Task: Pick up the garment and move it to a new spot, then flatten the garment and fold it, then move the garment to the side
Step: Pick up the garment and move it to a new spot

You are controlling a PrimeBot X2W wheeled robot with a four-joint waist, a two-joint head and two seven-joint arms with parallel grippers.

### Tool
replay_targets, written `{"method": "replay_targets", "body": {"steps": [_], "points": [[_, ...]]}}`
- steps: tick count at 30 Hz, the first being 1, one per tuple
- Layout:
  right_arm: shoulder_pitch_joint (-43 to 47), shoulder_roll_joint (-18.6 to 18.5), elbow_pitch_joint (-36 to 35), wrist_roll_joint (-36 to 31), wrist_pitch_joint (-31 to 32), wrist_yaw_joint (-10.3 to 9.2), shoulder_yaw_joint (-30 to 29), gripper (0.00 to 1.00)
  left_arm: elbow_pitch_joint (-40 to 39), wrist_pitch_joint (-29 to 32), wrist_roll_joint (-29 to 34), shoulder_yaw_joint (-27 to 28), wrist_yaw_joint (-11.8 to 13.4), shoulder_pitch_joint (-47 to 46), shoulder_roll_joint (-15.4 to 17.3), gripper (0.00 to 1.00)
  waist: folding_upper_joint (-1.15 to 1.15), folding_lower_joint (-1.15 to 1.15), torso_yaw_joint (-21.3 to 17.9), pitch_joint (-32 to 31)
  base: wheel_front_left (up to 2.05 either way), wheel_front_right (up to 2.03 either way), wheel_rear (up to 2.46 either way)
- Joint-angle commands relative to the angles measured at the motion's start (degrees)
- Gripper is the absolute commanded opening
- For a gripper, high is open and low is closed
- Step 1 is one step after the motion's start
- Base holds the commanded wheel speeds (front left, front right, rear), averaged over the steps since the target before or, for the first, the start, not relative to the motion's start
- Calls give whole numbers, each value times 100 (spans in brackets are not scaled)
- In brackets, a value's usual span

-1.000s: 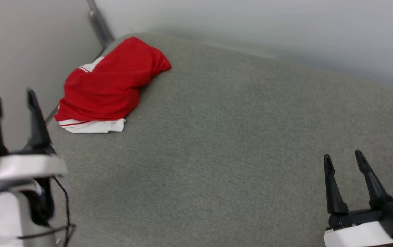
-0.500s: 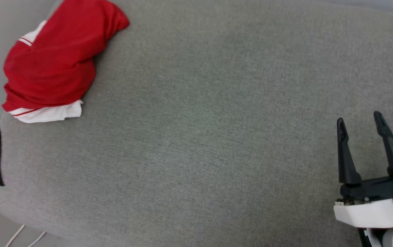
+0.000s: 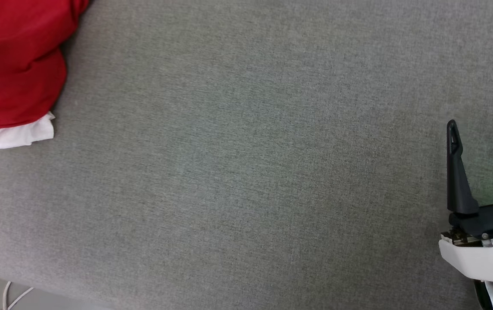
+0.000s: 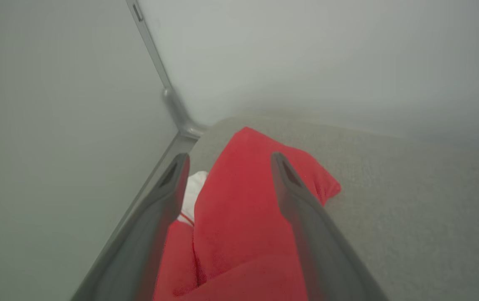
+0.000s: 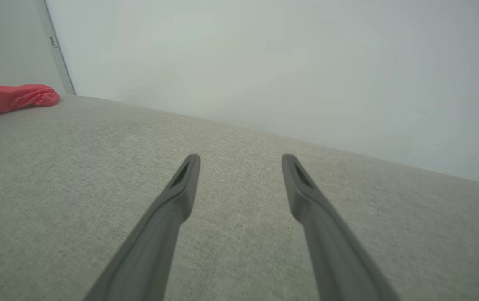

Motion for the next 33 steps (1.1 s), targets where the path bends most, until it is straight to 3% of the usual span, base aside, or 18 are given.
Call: {"method": "replay_targets", "body": {"steps": [1,5,11,16,21,22,23,26,33], "points": [[-78,-59,-77,-48,-12,-2,-8,100,90,373,-210,-148,0,-79,126,100,0,-1,-76,155,0,0,0],[-62,-151,-226,-75,-12,-2,-44,100,335,1398,-861,-469,-1,-175,484,100,0,-1,-134,363,0,0,0],[-132,-268,-409,-116,-12,-2,-77,100,696,2542,-1631,-850,-1,-161,654,100,0,-1,-201,691,0,0,0],[-174,-296,-553,-148,-10,-2,-63,100,993,3026,-1842,-1347,-1,222,450,100,0,-1,-286,899,0,0,0],[-185,-265,-538,-152,-10,-2,-50,100,1201,3037,-1820,-1545,20,250,98,100,0,-1,-339,895,0,0,0],[-191,-259,-531,-152,-10,-2,-49,100,1233,3017,-1788,-1573,17,198,64,20,0,-1,-346,881,0,0,0],[-202,-254,-529,-157,-10,-2,-43,100,1268,2969,-1765,-1586,17,116,52,0,0,-1,-353,849,0,0,0],[-215,-235,-528,-153,-11,-2,-35,100,1307,2851,-1705,-1570,14,-66,135,0,0,-1,-361,773,0,0,0],[-214,-108,-366,-75,-12,-2,62,100,1126,2345,-1425,-1619,4,-608,695,0,0,-1,-386,244,0,0,0]]}}
